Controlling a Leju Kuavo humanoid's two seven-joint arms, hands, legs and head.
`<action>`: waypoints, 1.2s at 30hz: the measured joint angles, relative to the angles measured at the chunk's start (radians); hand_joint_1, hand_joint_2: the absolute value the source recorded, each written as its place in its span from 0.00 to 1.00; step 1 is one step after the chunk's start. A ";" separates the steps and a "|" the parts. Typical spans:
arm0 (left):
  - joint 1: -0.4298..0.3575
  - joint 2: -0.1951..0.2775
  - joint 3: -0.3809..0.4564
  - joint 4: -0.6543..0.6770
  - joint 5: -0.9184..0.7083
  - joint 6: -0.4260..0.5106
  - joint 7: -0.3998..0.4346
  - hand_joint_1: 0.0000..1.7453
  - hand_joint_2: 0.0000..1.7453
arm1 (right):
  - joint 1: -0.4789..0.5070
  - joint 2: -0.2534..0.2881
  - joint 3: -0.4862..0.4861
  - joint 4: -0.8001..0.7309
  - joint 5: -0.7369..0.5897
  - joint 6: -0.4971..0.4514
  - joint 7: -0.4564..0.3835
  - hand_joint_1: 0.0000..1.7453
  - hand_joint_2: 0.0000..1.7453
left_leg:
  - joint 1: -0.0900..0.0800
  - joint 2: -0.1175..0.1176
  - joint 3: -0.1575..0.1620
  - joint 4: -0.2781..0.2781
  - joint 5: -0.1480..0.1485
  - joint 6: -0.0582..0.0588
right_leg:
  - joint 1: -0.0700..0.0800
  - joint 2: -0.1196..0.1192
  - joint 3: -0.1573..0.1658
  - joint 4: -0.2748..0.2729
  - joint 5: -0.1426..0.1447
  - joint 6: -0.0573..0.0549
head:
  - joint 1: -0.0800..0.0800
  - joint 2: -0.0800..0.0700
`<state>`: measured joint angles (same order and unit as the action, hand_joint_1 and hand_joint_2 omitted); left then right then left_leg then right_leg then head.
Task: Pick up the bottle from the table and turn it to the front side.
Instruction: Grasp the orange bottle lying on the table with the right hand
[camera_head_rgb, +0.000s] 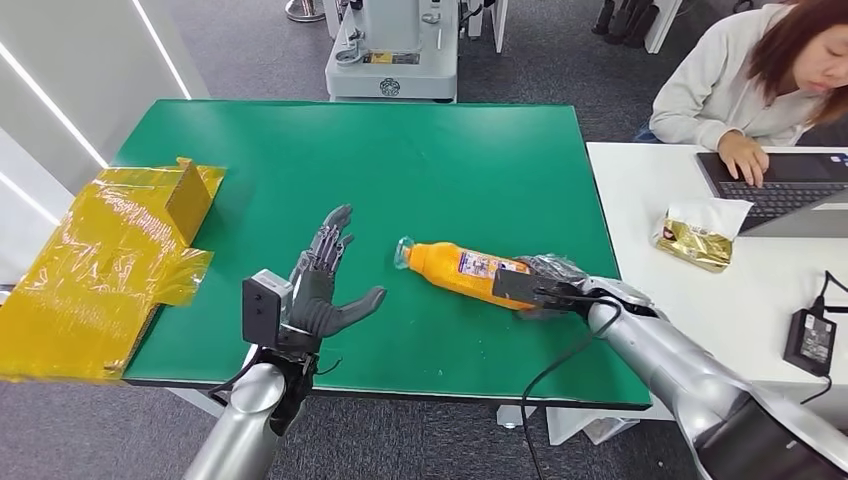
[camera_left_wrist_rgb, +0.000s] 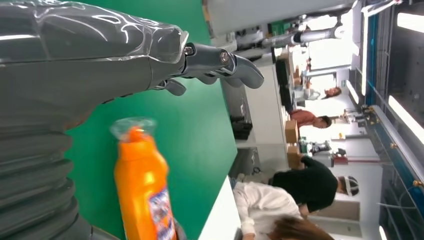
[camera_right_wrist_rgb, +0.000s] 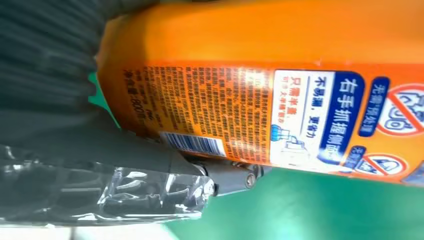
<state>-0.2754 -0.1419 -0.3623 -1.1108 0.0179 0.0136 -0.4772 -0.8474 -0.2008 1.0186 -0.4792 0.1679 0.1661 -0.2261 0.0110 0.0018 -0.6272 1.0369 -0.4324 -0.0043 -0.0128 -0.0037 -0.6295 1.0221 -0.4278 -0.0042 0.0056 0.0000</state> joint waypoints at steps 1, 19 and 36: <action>0.000 0.001 0.000 -0.002 -0.012 0.017 -0.003 0.00 1.00 | 0.028 0.000 -0.031 -0.025 -0.044 -0.003 -0.022 1.00 1.00 | 0.000 0.000 0.000 0.000 0.000 0.000 | 0.000 0.000 0.000 0.000 0.000 0.000 | 0.000 0.000; 0.007 0.019 0.000 -0.080 -0.262 0.363 -0.024 0.00 1.00 | 0.510 0.057 -0.313 -0.561 -0.264 -0.162 -0.125 1.00 1.00 | 0.000 -0.002 -0.002 -0.001 -0.003 -0.001 | 0.000 -0.002 -0.002 0.000 -0.005 0.000 | 0.000 0.000; -0.103 0.051 -0.004 -0.006 0.247 -0.340 0.190 0.00 1.00 | 0.475 0.111 -0.514 -0.611 -0.131 -0.173 -0.170 1.00 1.00 | 0.000 -0.001 -0.001 0.000 -0.002 -0.001 | 0.000 -0.002 -0.002 0.001 -0.003 -0.001 | 0.000 0.000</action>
<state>-0.3782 -0.0910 -0.3665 -1.1169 0.2646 -0.3267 -0.2877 -0.3729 -0.0894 0.5050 -1.0904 0.0372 -0.0071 -0.3962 0.0110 0.0010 -0.6286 1.0366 -0.4346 -0.0056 -0.0127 -0.0054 -0.6315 1.0226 -0.4311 -0.0050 0.0056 0.0000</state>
